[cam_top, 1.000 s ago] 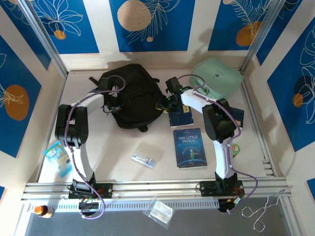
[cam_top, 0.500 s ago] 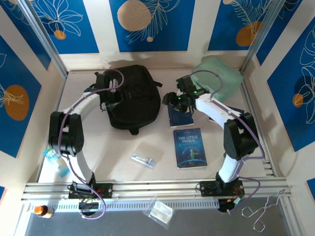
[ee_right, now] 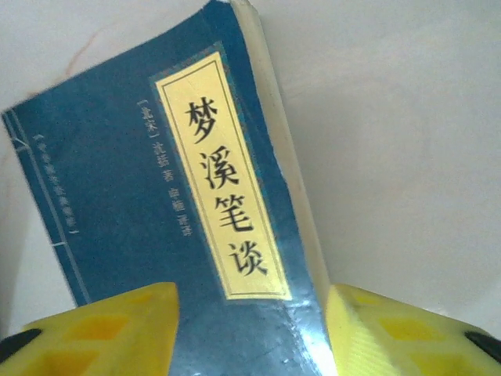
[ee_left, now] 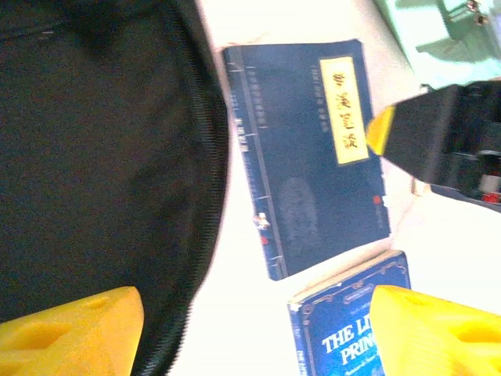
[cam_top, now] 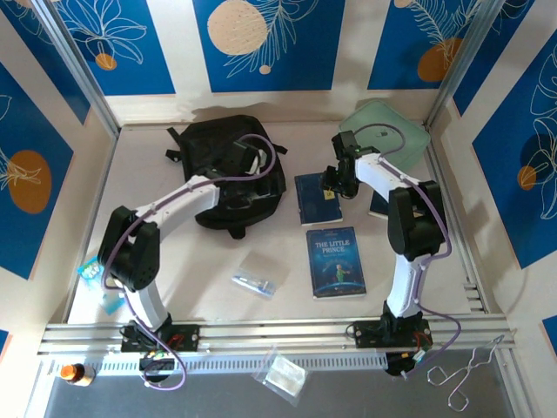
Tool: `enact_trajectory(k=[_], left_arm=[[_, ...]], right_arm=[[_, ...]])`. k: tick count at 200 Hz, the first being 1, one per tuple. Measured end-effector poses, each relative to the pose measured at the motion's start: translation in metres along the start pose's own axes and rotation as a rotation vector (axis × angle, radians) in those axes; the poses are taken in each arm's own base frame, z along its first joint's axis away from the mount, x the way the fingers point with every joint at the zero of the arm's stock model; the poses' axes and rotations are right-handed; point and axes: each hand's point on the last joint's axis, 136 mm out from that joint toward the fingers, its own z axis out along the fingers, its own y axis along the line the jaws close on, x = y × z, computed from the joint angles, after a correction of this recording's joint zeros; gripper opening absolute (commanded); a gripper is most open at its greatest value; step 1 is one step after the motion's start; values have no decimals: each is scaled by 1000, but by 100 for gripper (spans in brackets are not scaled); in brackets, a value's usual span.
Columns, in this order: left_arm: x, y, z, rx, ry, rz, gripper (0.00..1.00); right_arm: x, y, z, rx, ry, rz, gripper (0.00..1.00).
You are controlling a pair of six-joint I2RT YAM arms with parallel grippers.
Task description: Pack books, pencil case, and school supplies into a backpack
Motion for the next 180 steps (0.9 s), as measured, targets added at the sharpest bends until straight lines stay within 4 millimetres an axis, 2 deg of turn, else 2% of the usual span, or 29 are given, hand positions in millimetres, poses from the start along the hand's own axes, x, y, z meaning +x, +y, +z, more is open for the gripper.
enact_trajectory(k=[13, 37, 59, 86, 119, 180], left_arm=[[-1, -16, 4, 5, -11, 23, 70], [-4, -42, 16, 8, -29, 60, 67], [3, -52, 33, -11, -10, 84, 67], [17, -51, 59, -64, 41, 99, 67], [32, -40, 85, -124, 104, 102, 65], [42, -25, 121, -199, 167, 75, 51]], right_arm=[[-1, -7, 5, 2, 16, 6, 39], [-3, -19, 14, -14, 50, 41, 36], [-1, -25, 21, -41, 82, 67, 35], [1, -22, 24, -72, 102, 72, 32], [11, -24, 28, -93, 133, 84, 28], [18, -27, 31, -129, 151, 106, 23]])
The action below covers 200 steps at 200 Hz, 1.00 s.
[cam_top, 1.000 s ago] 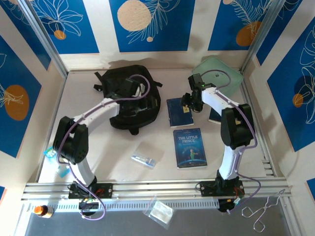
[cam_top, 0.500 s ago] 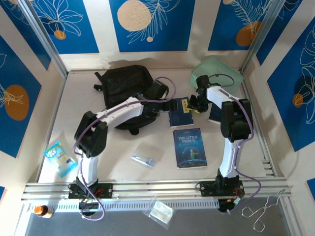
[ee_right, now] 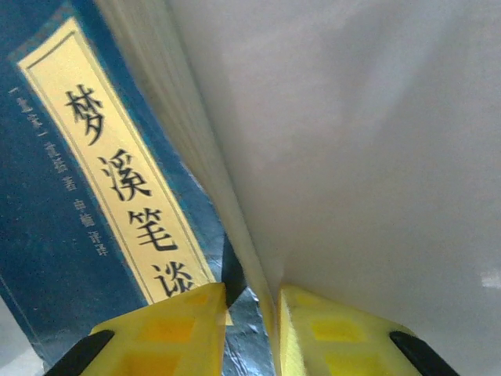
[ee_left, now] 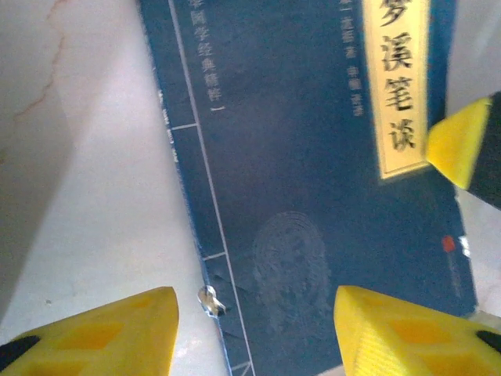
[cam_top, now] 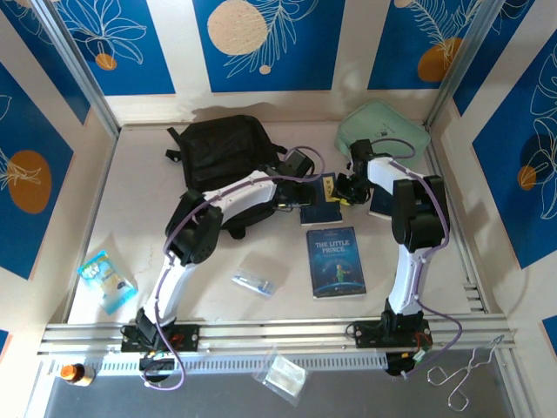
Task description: Pack books, pencil case, and school supplies into a backpack
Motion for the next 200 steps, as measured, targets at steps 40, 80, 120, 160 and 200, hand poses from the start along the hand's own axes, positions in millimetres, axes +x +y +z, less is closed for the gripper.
enact_trajectory(k=[40, 80, 120, 160, 200], left_arm=[[8, 7, 19, -23, 33, -8, 50], [11, 3, 25, 1, 55, -40, 50], [11, -2, 27, 41, 74, -71, 51], [10, -5, 26, 75, 103, -76, 51], [16, -15, 23, 143, 150, -62, 51]], right_arm=[[2, 2, 0, -21, 4, -1, 23], [2, 3, 0, -26, 5, 1, 22], [3, 3, 0, -26, 6, 1, 21], [3, 3, 0, -28, 7, 2, 20], [1, -3, -2, -22, 12, 21, 18]])
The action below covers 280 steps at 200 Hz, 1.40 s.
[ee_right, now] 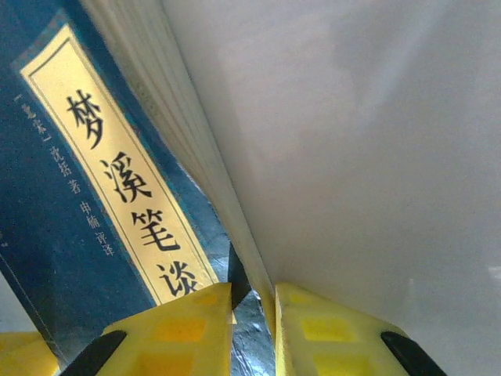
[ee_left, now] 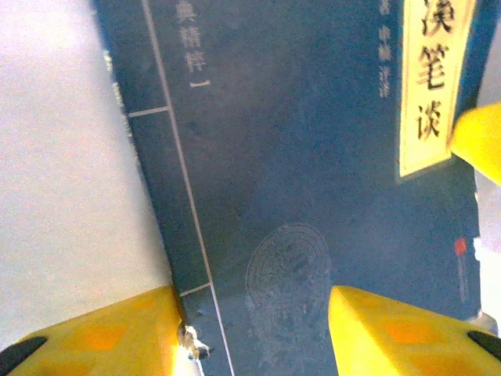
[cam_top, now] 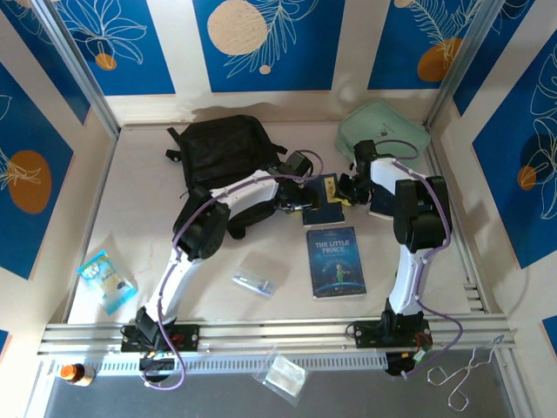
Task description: Pack books, pencil case, and school supplies into a backpack
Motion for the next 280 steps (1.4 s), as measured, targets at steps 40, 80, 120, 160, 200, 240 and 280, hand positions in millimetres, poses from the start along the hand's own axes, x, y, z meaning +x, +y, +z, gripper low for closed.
enact_trajectory(k=[40, 80, 120, 160, 200, 240, 280], left_arm=[[3, -26, -12, 117, 29, 11, 51], [-9, -52, -39, 209, -33, 19, 50], [-16, -54, -41, 217, -65, -50, 50], [-21, -47, -39, 188, -89, -138, 45], [-29, -55, -41, 232, -117, -171, 41], [-31, -63, -40, 283, -118, -185, 37], [-30, -55, -37, 254, -117, -182, 32]], right_arm=[[-9, -13, -5, -13, -10, 54, 18], [-11, -15, -6, -42, -8, 85, 18], [-11, -15, -5, -62, -7, 96, 18], [-6, -16, -6, -121, -2, 127, 18], [3, -10, -5, -186, 41, 154, 17], [6, -6, -5, -206, 57, 160, 17], [7, -6, -4, -202, 58, 159, 17]])
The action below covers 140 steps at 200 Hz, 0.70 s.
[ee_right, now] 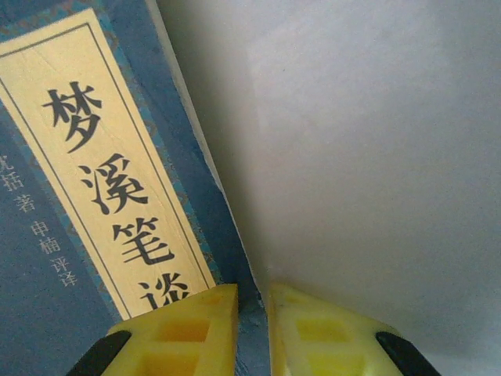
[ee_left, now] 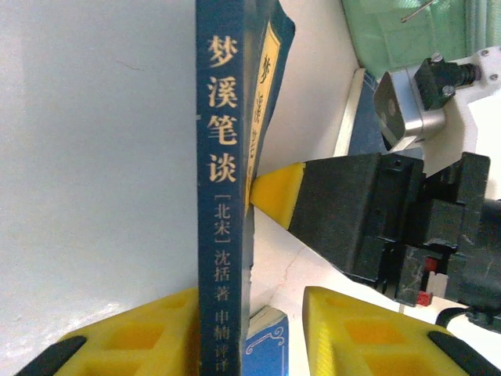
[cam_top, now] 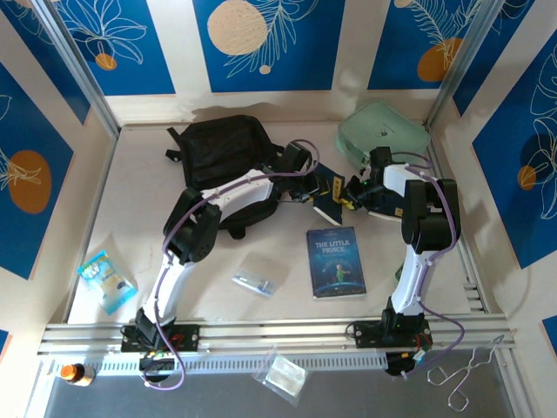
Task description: Pack books, pencil case, and school supplies into a backpack
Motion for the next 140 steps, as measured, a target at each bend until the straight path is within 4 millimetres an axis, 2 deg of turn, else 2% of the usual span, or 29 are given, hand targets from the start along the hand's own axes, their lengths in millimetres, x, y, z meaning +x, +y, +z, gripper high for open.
enact_trajectory(k=[17, 41, 64, 90, 108, 130, 140], left_arm=[[-1, 5, 0, -18, -2, 7, 28], [-3, 11, -2, -35, -1, 24, 14], [-5, 16, -3, -50, -1, 35, 0], [-13, 24, -7, -61, -7, 54, 0], [-22, 29, -15, -66, -20, 69, 0], [-33, 30, -40, -59, -52, 91, 0], [-38, 28, -57, -48, -75, 99, 0]], right_arm=[[0, 0, 0, 2, -2, -1, 18], [2, 0, -2, 4, -6, 0, 21], [4, 2, -6, 2, -17, 8, 31], [6, 5, -18, -7, -58, 3, 55], [5, 14, -32, -33, -110, -24, 66], [5, 27, -50, -89, -189, -58, 80], [6, 32, -58, -118, -226, -74, 82]])
